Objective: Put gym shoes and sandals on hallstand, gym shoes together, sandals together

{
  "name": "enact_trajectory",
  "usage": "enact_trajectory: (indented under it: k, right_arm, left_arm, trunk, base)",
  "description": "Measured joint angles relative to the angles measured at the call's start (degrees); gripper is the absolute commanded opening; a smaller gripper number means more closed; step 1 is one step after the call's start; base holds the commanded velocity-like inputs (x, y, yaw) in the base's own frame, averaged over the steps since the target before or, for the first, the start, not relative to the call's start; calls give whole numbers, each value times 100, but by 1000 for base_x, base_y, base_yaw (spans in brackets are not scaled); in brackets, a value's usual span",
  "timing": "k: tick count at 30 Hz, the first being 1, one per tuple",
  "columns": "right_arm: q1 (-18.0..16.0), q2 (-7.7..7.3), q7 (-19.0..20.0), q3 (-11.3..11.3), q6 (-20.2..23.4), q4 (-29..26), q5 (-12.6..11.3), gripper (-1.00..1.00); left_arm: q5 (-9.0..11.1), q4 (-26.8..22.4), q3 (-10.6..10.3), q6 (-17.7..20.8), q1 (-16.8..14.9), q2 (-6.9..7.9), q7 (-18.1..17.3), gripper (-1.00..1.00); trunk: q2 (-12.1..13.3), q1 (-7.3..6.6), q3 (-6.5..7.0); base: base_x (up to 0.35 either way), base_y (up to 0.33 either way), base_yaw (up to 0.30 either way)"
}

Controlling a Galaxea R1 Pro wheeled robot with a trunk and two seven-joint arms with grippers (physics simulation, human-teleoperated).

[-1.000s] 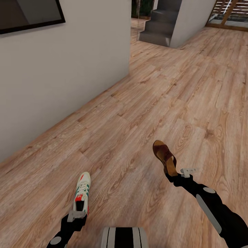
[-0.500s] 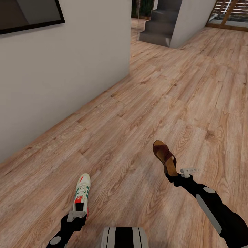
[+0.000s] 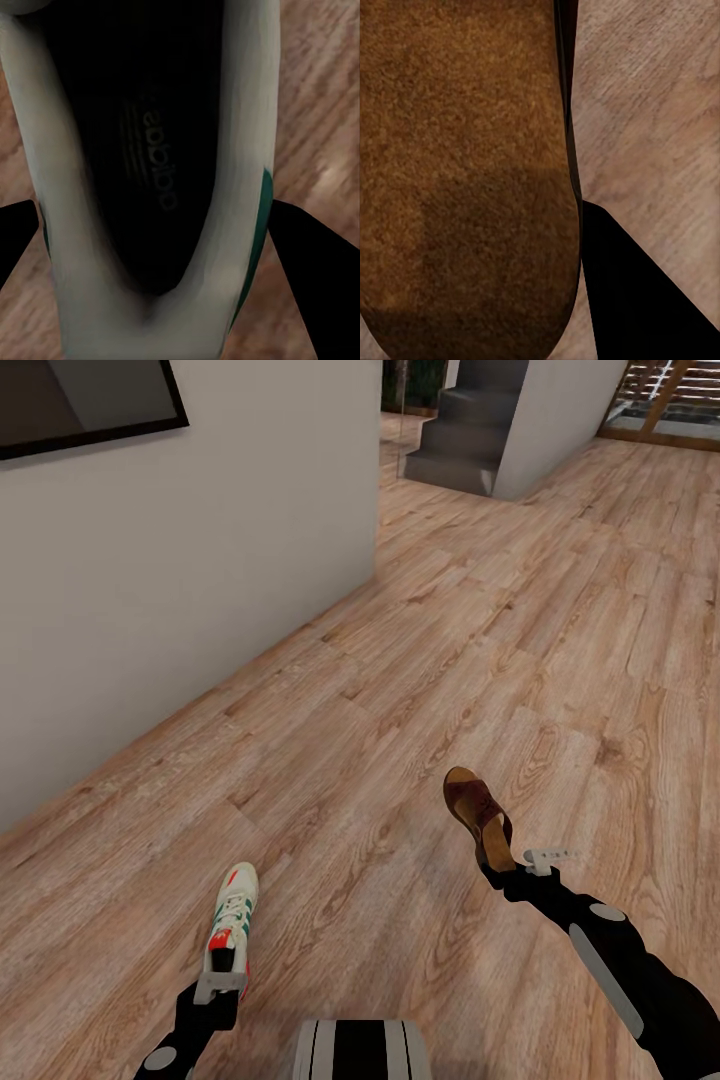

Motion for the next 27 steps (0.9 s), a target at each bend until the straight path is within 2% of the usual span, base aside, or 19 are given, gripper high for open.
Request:
enact_trajectory:
  k: [16, 27]
  right_arm:
    - [0, 0, 0, 0, 0, -1, -3, -100]
    - [0, -4, 0, 0, 0, 0, -3, -100]
  left_arm:
    - [-23, 8, -10, -11, 1, 0, 6, -100]
    - [-20, 10, -7, -5, 1, 0, 6, -100]
  trunk:
    - [0, 0, 0]
    - [15, -28, 243]
  base:
    - [0, 0, 0]
    - [0, 0, 0]
